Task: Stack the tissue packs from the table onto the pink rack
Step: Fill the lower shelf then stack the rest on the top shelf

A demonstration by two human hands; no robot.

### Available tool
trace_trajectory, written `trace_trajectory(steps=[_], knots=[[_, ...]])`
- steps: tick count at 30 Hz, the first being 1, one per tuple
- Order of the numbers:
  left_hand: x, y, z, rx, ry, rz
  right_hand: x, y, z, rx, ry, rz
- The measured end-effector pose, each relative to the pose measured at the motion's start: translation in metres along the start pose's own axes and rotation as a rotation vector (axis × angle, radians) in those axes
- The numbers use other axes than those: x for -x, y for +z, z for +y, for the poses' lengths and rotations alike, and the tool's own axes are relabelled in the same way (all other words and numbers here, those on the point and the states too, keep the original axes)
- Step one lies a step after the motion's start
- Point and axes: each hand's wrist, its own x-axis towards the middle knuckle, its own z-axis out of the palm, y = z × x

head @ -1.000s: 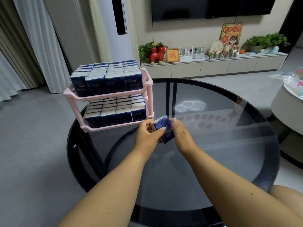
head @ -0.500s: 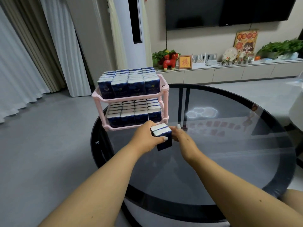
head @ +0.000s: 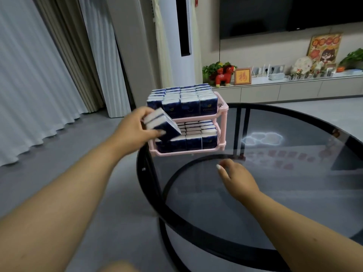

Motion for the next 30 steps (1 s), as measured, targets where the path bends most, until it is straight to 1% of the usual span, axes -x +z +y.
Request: trace_trajectory(steps=[3, 5, 14, 22, 27, 30], knots=[[-0.014, -0.030, 0.004, -0.015, 0.002, 0.100, -0.001, 0.002, -0.001, 0.035, 0.011, -0.002], [-0.024, -0.043, 0.007, -0.005, -0.003, 0.110, -0.001, 0.003, 0.000, 0.047, 0.009, 0.002], [-0.064, -0.052, 0.008, -0.094, -0.064, 0.027, -0.002, 0.005, 0.001, 0.066, 0.012, 0.018], [-0.090, -0.046, 0.004, -0.113, -0.107, -0.066, -0.005, 0.008, 0.002, 0.104, -0.013, 0.037], [-0.100, -0.043, -0.001, -0.081, -0.110, -0.077, -0.005, 0.009, 0.004, 0.116, -0.007, 0.041], [-0.102, -0.042, -0.002, -0.107, -0.080, -0.074, -0.004, 0.010, 0.004, 0.122, -0.006, 0.042]])
